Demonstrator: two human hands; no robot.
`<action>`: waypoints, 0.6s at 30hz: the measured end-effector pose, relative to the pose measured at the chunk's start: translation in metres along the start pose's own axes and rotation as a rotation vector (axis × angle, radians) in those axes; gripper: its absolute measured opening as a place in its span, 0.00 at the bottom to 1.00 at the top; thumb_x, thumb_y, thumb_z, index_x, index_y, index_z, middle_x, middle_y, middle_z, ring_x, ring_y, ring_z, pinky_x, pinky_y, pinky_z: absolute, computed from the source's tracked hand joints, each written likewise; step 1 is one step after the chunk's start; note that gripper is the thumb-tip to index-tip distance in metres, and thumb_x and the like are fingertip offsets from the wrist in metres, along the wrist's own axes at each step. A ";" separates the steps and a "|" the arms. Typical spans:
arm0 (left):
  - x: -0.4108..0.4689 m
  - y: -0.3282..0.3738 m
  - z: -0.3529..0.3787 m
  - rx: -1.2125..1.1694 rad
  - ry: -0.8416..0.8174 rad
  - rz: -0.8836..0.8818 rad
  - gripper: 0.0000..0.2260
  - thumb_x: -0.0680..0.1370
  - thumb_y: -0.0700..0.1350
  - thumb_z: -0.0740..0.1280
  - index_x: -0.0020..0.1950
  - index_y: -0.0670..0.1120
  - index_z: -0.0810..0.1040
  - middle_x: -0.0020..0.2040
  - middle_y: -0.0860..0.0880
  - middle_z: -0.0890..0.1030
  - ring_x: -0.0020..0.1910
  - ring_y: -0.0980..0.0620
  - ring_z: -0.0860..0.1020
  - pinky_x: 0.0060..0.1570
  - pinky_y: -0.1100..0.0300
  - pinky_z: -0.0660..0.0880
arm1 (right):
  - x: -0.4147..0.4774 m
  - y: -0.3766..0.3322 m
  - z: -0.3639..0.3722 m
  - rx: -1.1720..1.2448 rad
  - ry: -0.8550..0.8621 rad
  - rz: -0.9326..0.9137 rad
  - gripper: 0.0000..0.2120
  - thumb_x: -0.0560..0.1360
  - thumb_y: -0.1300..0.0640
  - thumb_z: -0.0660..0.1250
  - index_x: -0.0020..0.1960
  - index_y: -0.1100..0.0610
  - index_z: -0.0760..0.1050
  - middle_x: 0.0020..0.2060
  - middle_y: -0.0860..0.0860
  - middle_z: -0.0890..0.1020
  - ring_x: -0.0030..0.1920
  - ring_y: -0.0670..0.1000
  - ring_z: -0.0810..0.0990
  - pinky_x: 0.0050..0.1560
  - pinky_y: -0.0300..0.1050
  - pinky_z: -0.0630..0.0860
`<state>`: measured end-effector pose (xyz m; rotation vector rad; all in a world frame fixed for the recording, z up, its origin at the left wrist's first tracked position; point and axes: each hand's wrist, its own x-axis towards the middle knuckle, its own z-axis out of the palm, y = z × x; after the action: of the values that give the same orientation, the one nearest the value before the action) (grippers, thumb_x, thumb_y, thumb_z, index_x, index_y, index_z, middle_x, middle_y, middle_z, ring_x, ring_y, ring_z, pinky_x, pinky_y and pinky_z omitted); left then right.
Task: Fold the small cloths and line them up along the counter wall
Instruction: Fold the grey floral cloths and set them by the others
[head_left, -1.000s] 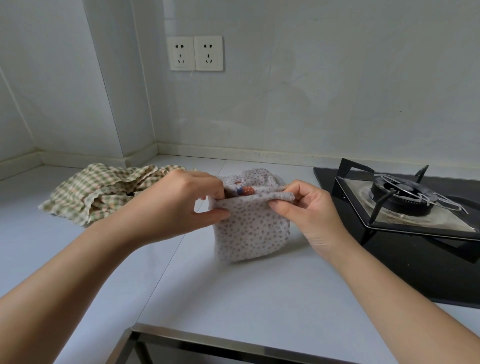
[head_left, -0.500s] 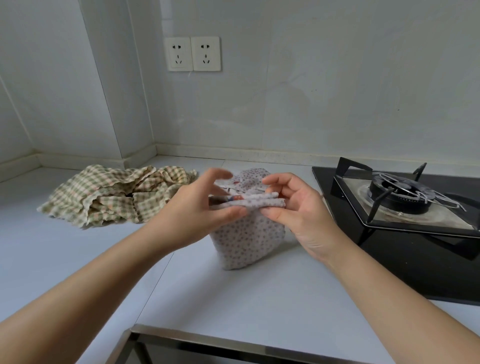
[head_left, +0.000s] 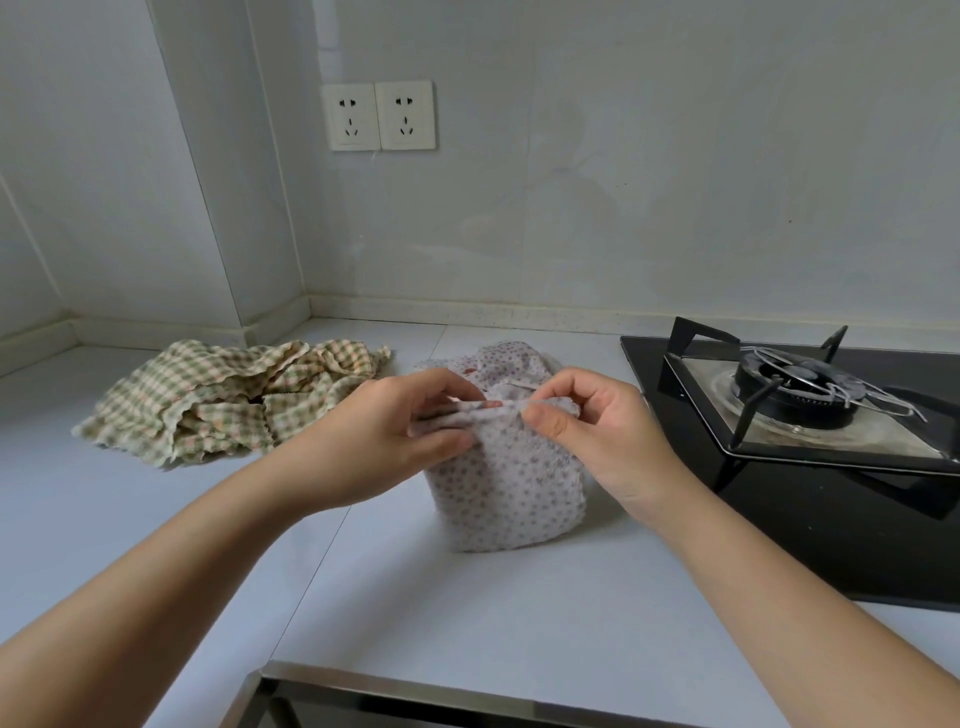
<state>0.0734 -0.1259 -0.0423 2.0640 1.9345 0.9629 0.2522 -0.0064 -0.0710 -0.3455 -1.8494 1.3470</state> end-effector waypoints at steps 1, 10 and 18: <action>0.002 -0.004 0.001 -0.001 0.004 -0.071 0.07 0.76 0.44 0.69 0.52 0.46 0.78 0.44 0.57 0.82 0.45 0.61 0.80 0.47 0.65 0.75 | 0.001 0.001 -0.001 0.003 0.054 -0.007 0.06 0.65 0.51 0.71 0.38 0.52 0.78 0.34 0.46 0.79 0.38 0.44 0.76 0.42 0.34 0.73; 0.001 -0.007 0.045 -0.152 0.365 -0.344 0.10 0.81 0.48 0.61 0.40 0.50 0.71 0.35 0.55 0.76 0.35 0.59 0.73 0.33 0.67 0.67 | 0.000 0.020 0.009 -0.046 -0.091 0.263 0.02 0.76 0.57 0.67 0.47 0.55 0.78 0.40 0.52 0.82 0.43 0.48 0.79 0.47 0.43 0.75; 0.004 -0.019 0.041 -0.077 0.057 -0.592 0.10 0.79 0.55 0.63 0.48 0.48 0.73 0.38 0.47 0.79 0.22 0.55 0.74 0.19 0.65 0.68 | 0.006 0.039 0.007 -0.188 0.122 0.405 0.07 0.76 0.57 0.68 0.39 0.53 0.77 0.39 0.54 0.82 0.42 0.51 0.78 0.46 0.44 0.73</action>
<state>0.0796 -0.1069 -0.0827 1.2967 2.2882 0.9304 0.2345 0.0083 -0.1034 -0.9205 -1.8707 1.3774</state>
